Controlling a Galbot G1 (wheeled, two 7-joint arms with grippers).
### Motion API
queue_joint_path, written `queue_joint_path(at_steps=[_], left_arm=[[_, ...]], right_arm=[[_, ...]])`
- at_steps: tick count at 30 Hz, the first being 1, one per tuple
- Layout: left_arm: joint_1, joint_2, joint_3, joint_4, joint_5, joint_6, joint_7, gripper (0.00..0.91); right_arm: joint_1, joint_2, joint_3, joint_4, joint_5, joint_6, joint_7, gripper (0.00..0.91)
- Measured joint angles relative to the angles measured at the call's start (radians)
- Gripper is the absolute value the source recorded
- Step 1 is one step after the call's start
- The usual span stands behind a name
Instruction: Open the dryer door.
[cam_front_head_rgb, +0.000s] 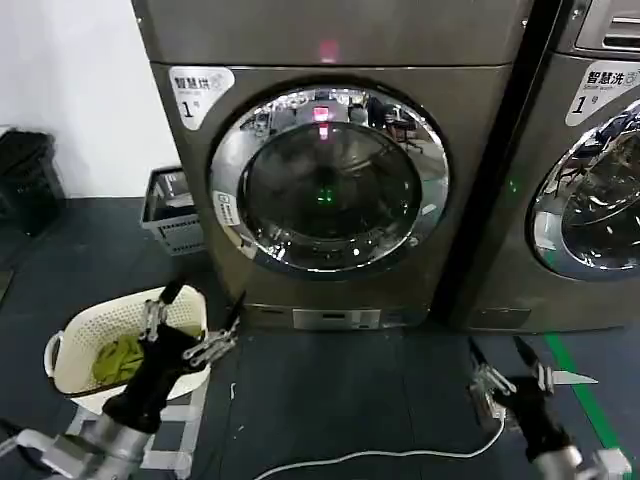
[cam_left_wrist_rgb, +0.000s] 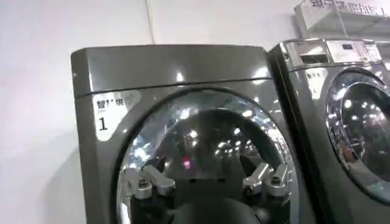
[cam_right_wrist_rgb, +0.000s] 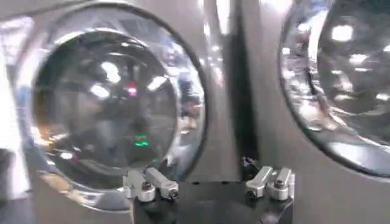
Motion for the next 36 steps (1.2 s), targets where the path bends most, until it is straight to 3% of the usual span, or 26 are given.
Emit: queue_joint_path(at_steps=[5, 12, 19, 36], left_arm=[[0.008, -0.004, -0.003, -0.005, -0.016, 0.005, -0.002, 0.907], [0.013, -0.015, -0.009, -0.009, -0.022, 0.006, -0.006, 0.907], [0.006, -0.016, -0.009, 0.004, -0.031, 0.006, -0.006, 0.907], [0.017, -0.002, -0.026, -0.019, -0.041, 0.006, -0.015, 0.907]], right_arm=[[0.107, -0.121, -0.075, -0.063, -0.015, -0.046, -0.081, 0.907], [0.285, -0.203, -0.222, -0.172, -0.053, 0.030, -0.140, 0.907], [0.495, -0.183, -0.406, -0.319, -0.050, 0.065, -0.135, 0.907], [0.867, -0.046, -0.731, -0.583, -0.120, 0.061, -0.108, 0.907]])
